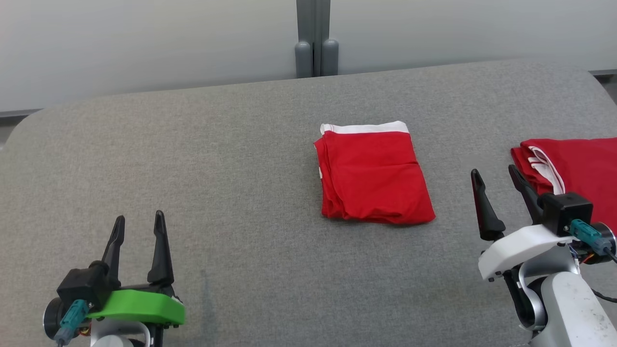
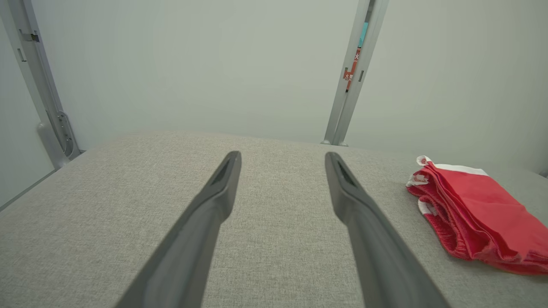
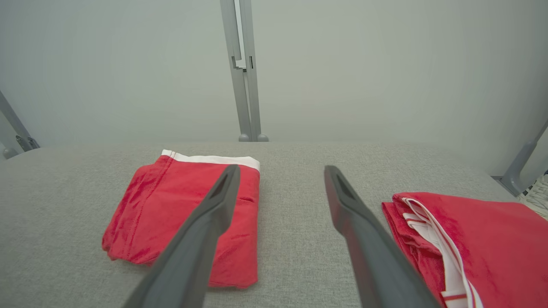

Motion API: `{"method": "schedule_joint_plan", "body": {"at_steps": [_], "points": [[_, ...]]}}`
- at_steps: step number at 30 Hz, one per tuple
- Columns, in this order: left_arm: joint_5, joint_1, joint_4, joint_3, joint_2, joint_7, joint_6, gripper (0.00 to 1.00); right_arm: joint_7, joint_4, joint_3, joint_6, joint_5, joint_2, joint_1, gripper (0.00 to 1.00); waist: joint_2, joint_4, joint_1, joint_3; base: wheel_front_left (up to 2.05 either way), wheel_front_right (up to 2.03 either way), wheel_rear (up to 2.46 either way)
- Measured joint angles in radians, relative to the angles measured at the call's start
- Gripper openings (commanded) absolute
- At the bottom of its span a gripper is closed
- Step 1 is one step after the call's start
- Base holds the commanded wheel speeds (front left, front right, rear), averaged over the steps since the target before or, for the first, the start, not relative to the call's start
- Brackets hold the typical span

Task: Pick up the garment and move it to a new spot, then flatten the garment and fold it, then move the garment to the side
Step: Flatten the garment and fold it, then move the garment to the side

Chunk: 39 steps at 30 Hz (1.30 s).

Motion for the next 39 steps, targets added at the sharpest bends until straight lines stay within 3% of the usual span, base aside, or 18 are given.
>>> {"method": "schedule_joint_plan", "body": {"at_steps": [11,29,39], "points": [[0.009,0.030,0.027,0.002,0.008,0.000,0.000,1.00,-0.002,0.064,0.015,0.000,0.032,-0.014,0.005,1.00,0.0000,-0.028,0.0000,-0.050,0.00,0.00,0.00],[0.002,0.026,0.038,-0.008,0.021,0.000,0.000,1.00,-0.008,0.088,0.023,0.000,0.029,-0.006,-0.002,1.00,0.0000,-0.023,0.0000,-0.040,0.00,0.00,0.00],[0.002,-0.024,0.004,-0.030,0.020,0.000,0.000,1.00,0.179,0.165,0.047,0.000,0.061,0.001,-0.202,1.00,0.0000,-0.001,0.0000,0.018,0.00,0.00,0.00]]}}
